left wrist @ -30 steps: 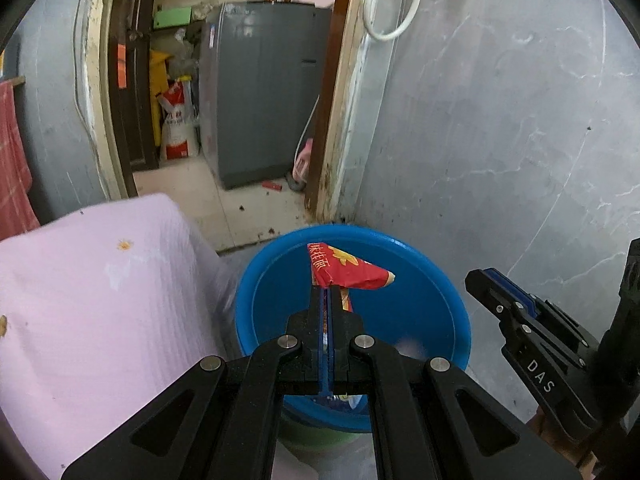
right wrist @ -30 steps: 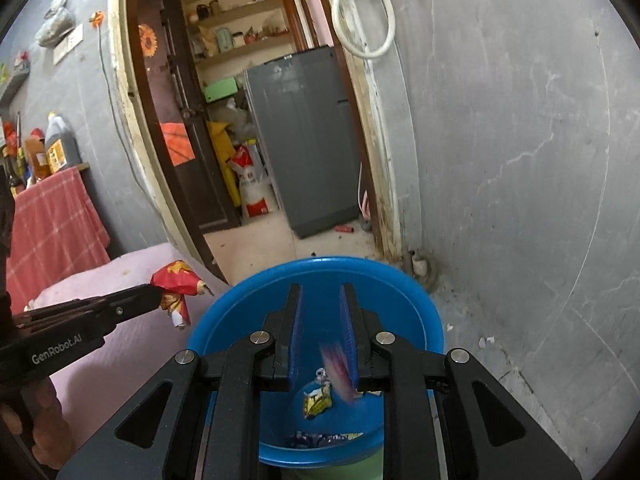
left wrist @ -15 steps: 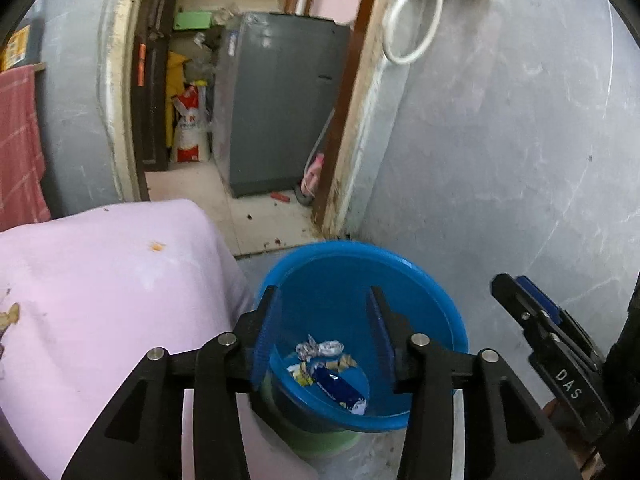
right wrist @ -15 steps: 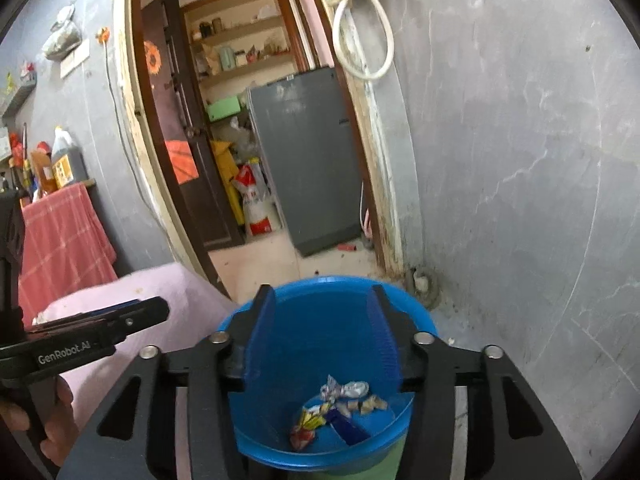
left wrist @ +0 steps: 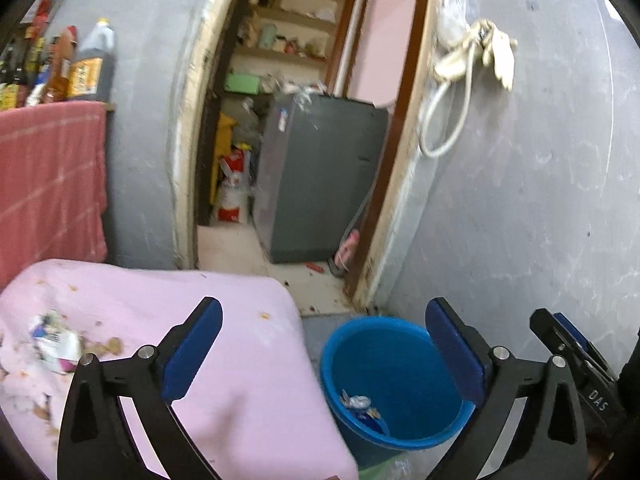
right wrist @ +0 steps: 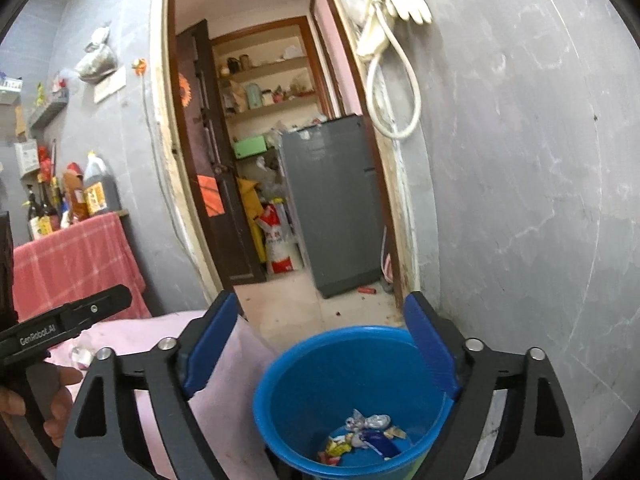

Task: Collect trash
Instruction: 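Move both tools back over the table toward the remaining trash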

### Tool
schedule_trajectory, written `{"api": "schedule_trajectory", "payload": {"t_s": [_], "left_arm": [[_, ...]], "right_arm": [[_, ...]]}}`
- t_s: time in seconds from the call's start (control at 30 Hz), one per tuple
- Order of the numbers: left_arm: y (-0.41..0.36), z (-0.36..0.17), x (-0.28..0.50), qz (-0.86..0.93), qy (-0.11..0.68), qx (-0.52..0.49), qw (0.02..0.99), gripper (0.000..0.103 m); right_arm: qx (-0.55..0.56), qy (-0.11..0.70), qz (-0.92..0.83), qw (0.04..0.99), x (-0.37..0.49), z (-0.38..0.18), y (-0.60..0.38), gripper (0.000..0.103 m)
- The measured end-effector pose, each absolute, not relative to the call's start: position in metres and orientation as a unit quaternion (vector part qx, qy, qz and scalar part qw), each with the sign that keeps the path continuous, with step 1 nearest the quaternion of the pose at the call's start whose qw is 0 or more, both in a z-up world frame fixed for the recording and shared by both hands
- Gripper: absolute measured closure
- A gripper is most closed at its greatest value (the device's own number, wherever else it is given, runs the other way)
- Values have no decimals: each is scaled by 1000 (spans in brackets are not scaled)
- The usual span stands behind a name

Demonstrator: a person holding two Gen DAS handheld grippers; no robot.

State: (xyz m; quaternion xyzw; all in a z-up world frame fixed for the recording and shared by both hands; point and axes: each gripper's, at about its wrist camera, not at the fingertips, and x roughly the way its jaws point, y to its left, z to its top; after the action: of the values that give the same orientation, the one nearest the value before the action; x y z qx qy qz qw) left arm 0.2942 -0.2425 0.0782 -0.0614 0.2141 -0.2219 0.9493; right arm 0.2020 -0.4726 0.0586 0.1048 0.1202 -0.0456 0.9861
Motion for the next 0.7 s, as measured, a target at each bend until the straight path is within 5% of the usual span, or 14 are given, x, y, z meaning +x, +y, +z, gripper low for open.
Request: {"api": "schedule_trajectory", "payload": {"t_s": [0.1,0.7], "left_arm": [[-225,87,284,-209,199,-65,955,2],[-101,112,225,-116,126,-56,984,2]], "right_arm": [[99,107,-36,989,196,69,-459,0],[75,49,42,995,182,110,-355,0]]}}
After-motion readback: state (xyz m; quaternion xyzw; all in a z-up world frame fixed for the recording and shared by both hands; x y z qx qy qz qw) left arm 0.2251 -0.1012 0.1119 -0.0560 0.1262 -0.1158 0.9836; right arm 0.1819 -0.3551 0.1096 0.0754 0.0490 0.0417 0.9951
